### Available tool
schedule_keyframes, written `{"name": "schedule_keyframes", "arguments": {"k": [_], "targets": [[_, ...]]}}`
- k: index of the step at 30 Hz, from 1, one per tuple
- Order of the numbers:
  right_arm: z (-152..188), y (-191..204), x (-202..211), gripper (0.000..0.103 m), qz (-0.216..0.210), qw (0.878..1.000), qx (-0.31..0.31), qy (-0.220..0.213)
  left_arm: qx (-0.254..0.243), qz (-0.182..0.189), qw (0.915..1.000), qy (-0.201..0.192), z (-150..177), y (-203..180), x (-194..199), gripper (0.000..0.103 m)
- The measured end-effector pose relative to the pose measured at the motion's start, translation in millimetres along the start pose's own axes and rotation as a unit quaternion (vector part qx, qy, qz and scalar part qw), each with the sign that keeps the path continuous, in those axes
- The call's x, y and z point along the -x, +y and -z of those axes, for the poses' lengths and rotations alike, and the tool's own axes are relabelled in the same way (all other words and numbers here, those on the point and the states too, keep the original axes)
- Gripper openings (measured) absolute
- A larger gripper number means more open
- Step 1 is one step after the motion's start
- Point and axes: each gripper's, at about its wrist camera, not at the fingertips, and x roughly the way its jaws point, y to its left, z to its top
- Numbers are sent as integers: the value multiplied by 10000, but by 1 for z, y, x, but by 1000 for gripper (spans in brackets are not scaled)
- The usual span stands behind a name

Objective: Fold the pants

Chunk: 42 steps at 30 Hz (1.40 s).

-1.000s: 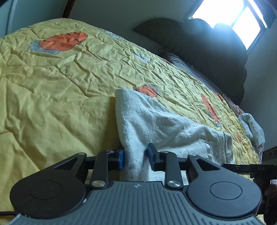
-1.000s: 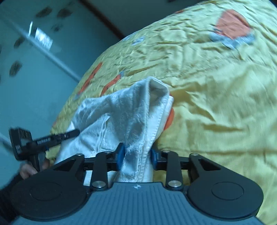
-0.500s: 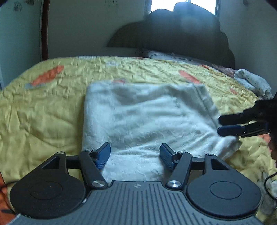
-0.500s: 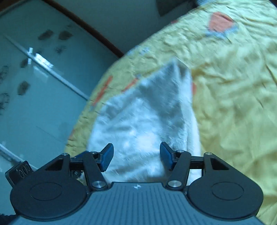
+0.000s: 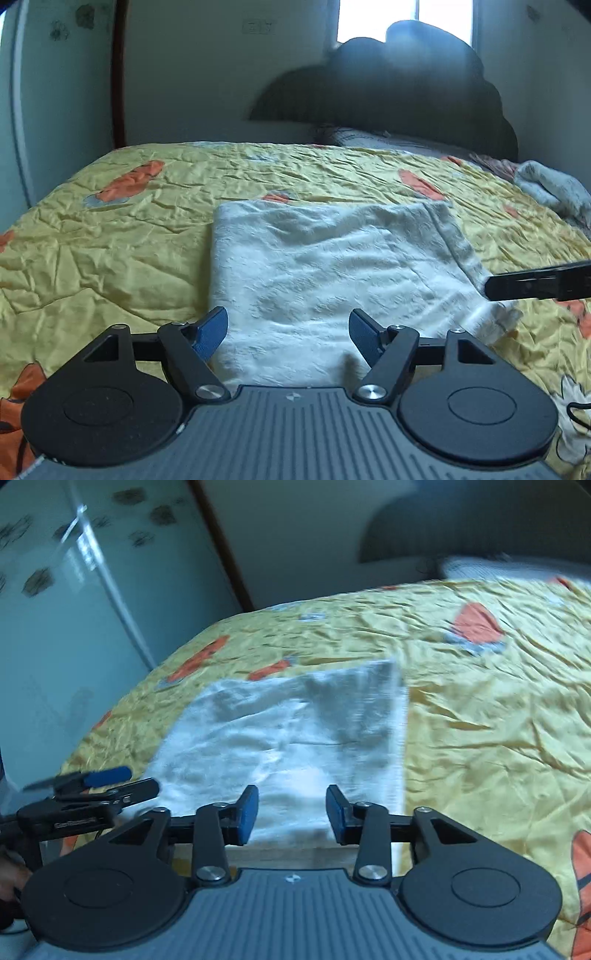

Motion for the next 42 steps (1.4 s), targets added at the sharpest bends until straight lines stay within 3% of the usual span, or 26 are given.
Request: {"name": "schedule_keyframes", "arguments": {"k": [4, 7, 12, 14, 15, 16, 18, 19, 23, 26, 30, 33, 39, 42], "targets": [[9, 17, -35, 43, 125, 9980, 325, 534, -155, 202, 9994, 239, 12, -21, -10, 80], [23, 13, -38, 43, 36, 9983, 491, 306, -285, 152, 9994, 106, 23, -22, -19, 85], [6, 8, -28, 43, 31, 9989, -35, 474, -73, 127, 9994, 306, 5, -14, -13, 82], [-5, 7, -13, 44, 2, 9995, -242, 180, -37, 21, 9998, 212, 0, -12, -9, 82], [-11, 9, -8, 45, 41, 9998, -199, 18, -29, -10, 9998, 207, 0, -11, -10, 83], [-16, 11, -8, 55, 93, 9998, -139, -79, -16, -29, 9996, 272, 0, -12, -14, 83], [-26, 15, -17, 71, 215, 9997, -82, -93, -32, -88, 9993, 374, 4, -14, -21, 84], [-28, 17, -24, 73, 282, 9996, -20, -31, -90, -112, 9993, 351, 6, -16, -22, 85], [-17, 14, -60, 73, 615, 9961, 188, 600, 30, -44, 9994, 354, 10, -14, -26, 86], [-3, 10, -60, 74, 522, 9973, 408, 317, -29, -34, 9995, 299, 13, -14, -27, 87], [-11, 13, -58, 74, 575, 9964, 393, 474, -31, -53, 9996, 277, 12, -15, -26, 87], [-12, 19, -40, 74, 866, 9956, 123, 337, -40, -76, 9996, 273, 12, -15, -23, 89], [11, 16, 23, 74, 728, 9971, -36, 216, 213, -32, 9994, 284, 6, 4, 5, 86], [27, -16, 73, 74, 1218, 9920, -328, 28, 272, -203, 9994, -88, 2, 39, 49, 88]]}}
